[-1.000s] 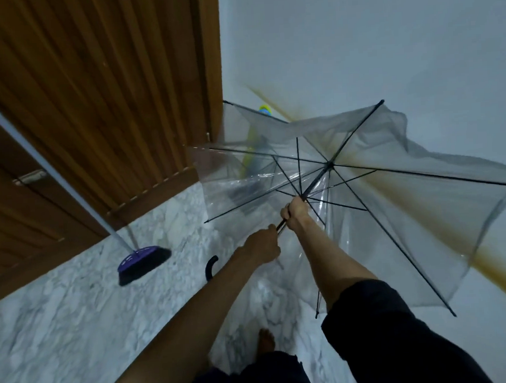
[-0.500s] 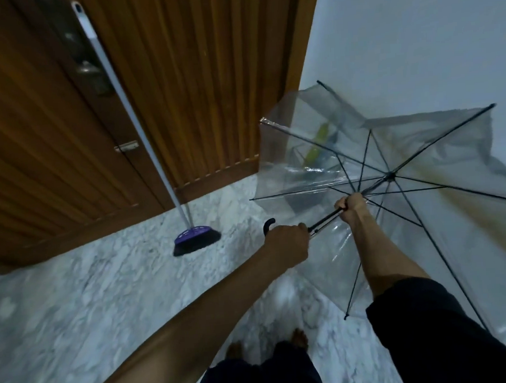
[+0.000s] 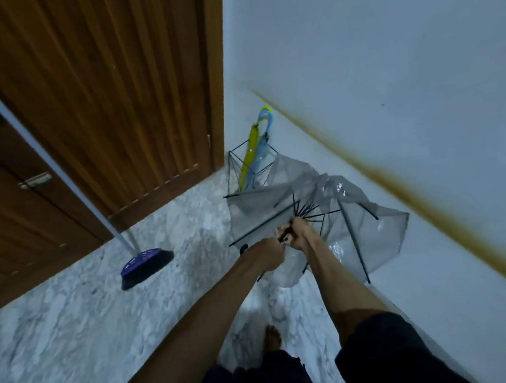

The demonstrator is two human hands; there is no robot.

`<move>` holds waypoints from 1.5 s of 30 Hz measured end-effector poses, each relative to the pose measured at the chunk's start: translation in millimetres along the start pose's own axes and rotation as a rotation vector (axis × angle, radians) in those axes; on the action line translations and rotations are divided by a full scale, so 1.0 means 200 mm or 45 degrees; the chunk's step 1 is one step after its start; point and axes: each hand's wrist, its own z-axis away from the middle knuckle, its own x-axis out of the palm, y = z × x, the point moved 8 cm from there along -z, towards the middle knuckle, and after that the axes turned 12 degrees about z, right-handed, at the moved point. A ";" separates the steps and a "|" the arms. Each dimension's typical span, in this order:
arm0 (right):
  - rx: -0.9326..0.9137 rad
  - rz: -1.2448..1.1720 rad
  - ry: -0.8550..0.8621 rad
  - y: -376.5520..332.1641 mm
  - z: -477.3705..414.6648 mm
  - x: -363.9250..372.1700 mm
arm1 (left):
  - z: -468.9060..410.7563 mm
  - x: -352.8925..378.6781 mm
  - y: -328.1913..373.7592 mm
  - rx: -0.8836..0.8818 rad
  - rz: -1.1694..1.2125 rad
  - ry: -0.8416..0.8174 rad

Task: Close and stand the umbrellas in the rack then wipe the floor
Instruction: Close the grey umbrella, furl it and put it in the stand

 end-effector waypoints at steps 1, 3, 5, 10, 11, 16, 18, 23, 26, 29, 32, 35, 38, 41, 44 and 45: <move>0.016 -0.021 -0.002 -0.01 0.01 -0.02 | -0.01 0.03 0.03 0.019 -0.014 -0.021; 0.028 -0.036 0.005 -0.03 0.00 -0.08 | -0.03 0.05 0.07 0.038 -0.021 -0.045; 0.033 -0.005 0.072 -0.07 -0.03 -0.16 | -0.05 0.07 0.10 0.046 -0.061 -0.069; 0.031 0.172 0.116 -0.09 -0.02 -0.17 | -0.10 0.07 0.13 0.023 -0.087 -0.102; 0.027 0.273 0.131 -0.07 -0.03 -0.15 | -0.12 0.09 0.13 0.002 -0.085 -0.110; 0.083 0.557 0.061 -0.04 -0.07 -0.20 | -0.15 0.14 0.17 -0.025 -0.068 -0.116; 0.083 0.585 0.091 -0.05 -0.10 -0.27 | -0.17 0.16 0.18 -0.020 -0.062 -0.138; 0.099 0.521 0.163 -0.07 -0.12 -0.29 | -0.20 0.16 0.21 -0.038 -0.137 -0.149; 0.116 0.515 0.128 -0.04 -0.12 -0.27 | -0.22 0.17 0.25 -0.028 -0.177 -0.132; 0.141 0.547 0.203 -0.06 -0.14 -0.35 | -0.24 0.16 0.30 0.013 -0.154 -0.095; 0.171 0.545 0.245 -0.08 -0.16 -0.44 | -0.23 0.19 0.33 0.016 -0.185 -0.194; 0.140 0.534 0.190 -0.11 -0.17 -0.40 | -0.24 0.20 0.30 -0.024 -0.199 -0.256; 0.058 0.554 0.209 -0.08 -0.23 -0.39 | -0.26 0.19 0.28 -0.056 -0.291 -0.275; 0.004 0.448 0.115 0.04 -0.39 -0.42 | -0.25 0.20 0.28 -0.097 -0.418 -0.295; 0.080 0.557 0.162 -0.05 -0.18 -0.35 | -0.24 0.19 0.31 -0.010 -0.343 -0.197; 0.112 0.598 0.172 -0.07 -0.18 -0.35 | -0.23 0.17 0.32 0.019 -0.300 -0.165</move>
